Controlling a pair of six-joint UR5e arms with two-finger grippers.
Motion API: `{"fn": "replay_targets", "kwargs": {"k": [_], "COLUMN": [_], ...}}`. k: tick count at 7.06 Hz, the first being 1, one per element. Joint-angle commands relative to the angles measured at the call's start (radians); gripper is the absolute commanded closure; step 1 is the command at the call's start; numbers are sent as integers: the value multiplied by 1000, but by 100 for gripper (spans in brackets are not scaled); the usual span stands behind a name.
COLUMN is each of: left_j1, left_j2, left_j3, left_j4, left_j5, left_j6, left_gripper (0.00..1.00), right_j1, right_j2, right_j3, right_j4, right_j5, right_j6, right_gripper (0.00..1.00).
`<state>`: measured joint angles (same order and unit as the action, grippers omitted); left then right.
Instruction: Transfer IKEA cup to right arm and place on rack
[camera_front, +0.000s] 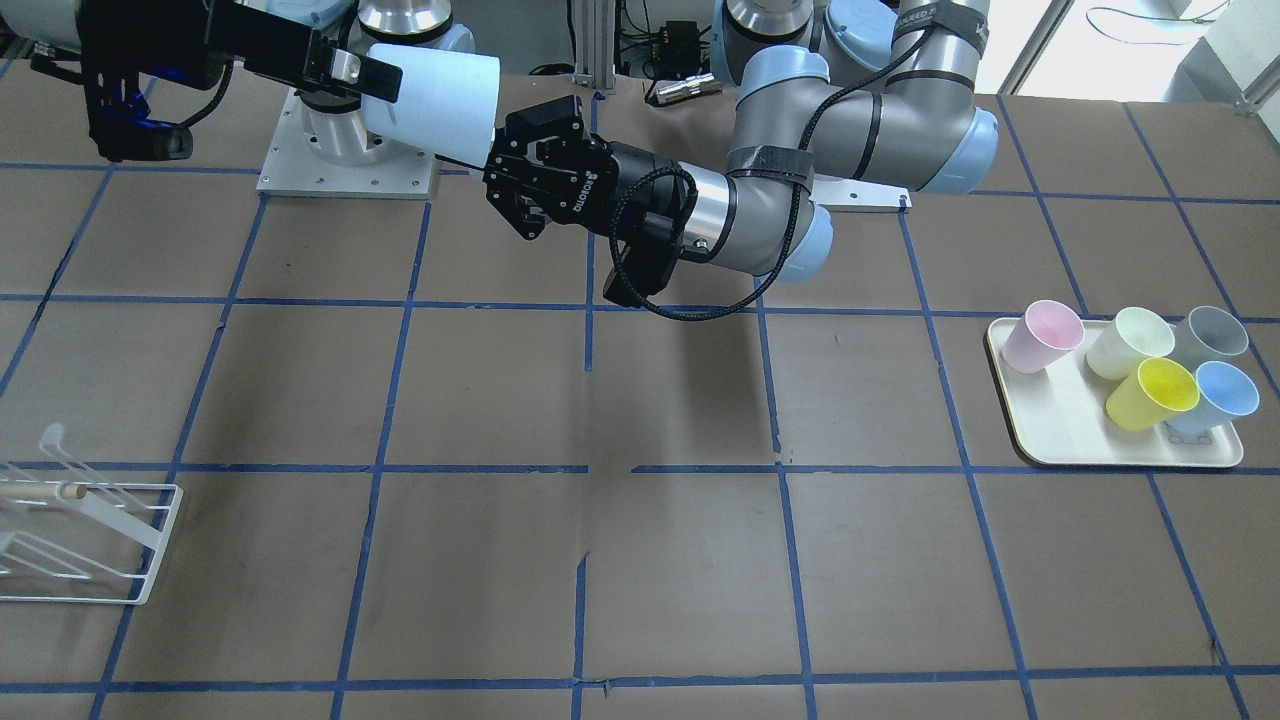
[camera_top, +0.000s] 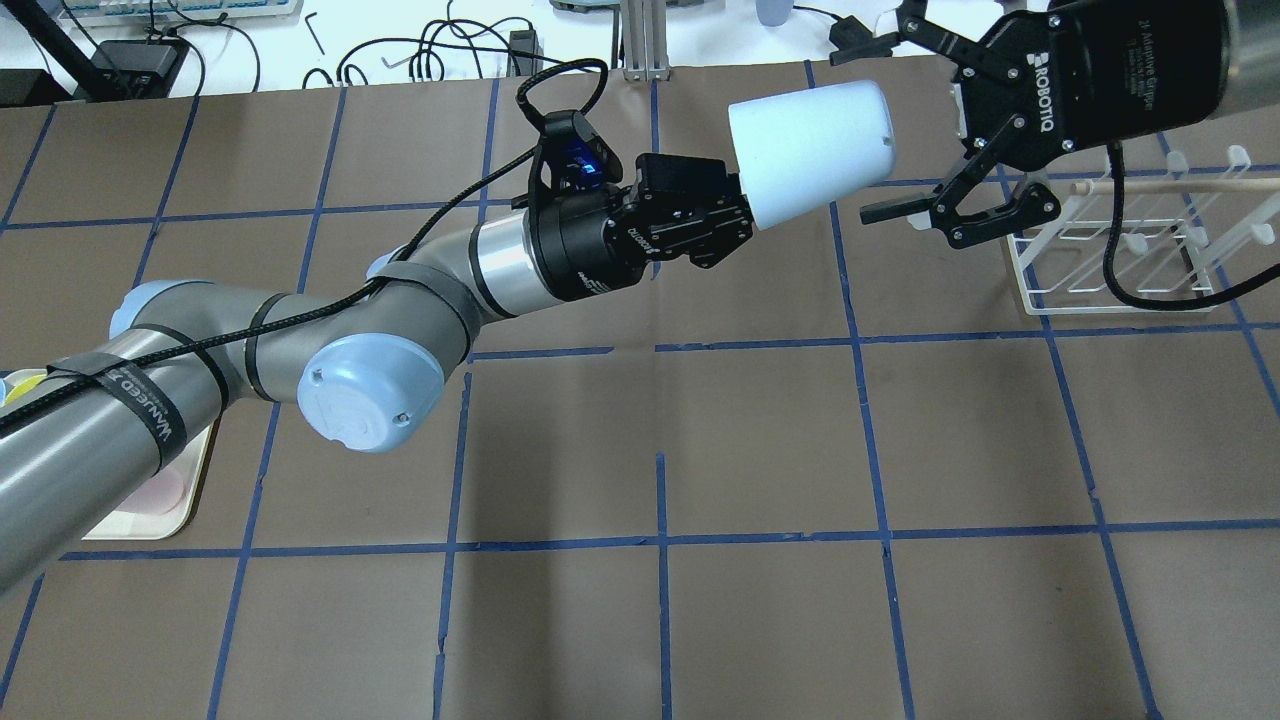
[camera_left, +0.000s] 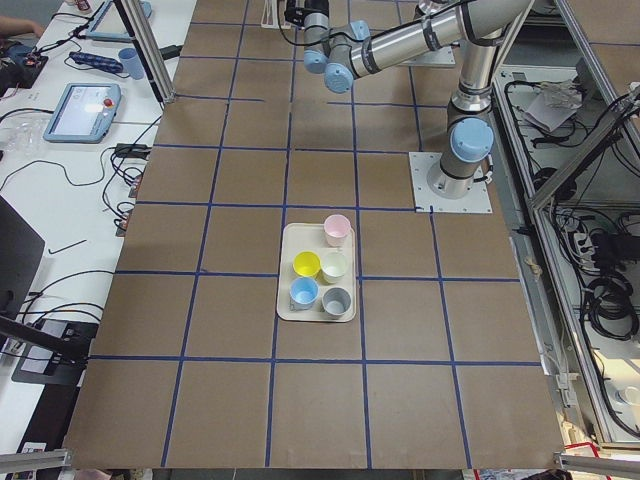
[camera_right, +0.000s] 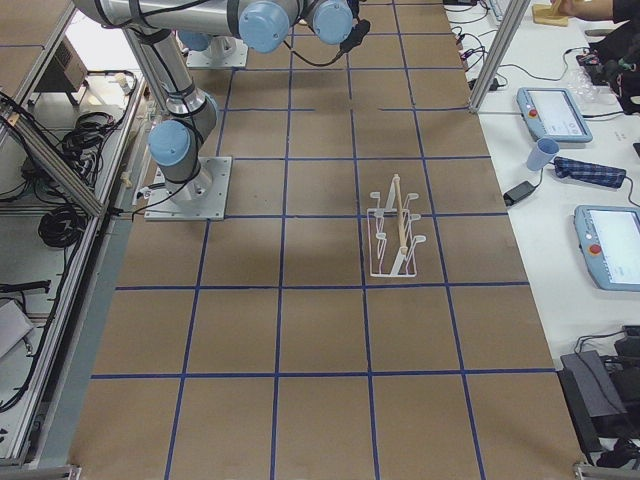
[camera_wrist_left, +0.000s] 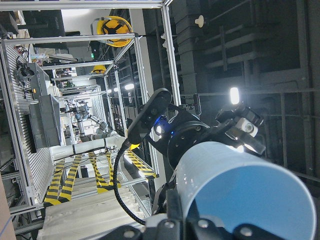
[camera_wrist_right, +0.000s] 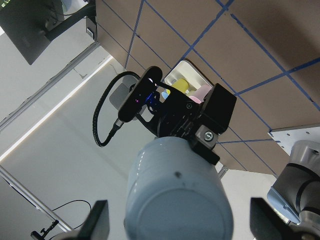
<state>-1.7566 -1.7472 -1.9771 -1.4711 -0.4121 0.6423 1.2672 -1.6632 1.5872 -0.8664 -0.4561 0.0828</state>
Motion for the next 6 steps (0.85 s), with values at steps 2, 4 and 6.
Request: {"fn": "replay_targets", "kwargs": {"k": [2, 4, 6], "left_j1": [-4, -6, -6], "left_j2": [3, 3, 3], "left_j3": [0, 0, 1], "left_j4": [-1, 0, -1], "left_j5": [-7, -8, -11], "left_j6": [-1, -1, -9], "left_gripper": [100, 100, 54], "right_j1": [-2, -2, -2], "right_j2": [-1, -1, -1], "right_j3": [1, -1, -6], "right_j4": [-5, -6, -8], "right_j5": [4, 5, 5], "right_j6": [2, -6, -6], "right_gripper": [8, 37, 39]}}
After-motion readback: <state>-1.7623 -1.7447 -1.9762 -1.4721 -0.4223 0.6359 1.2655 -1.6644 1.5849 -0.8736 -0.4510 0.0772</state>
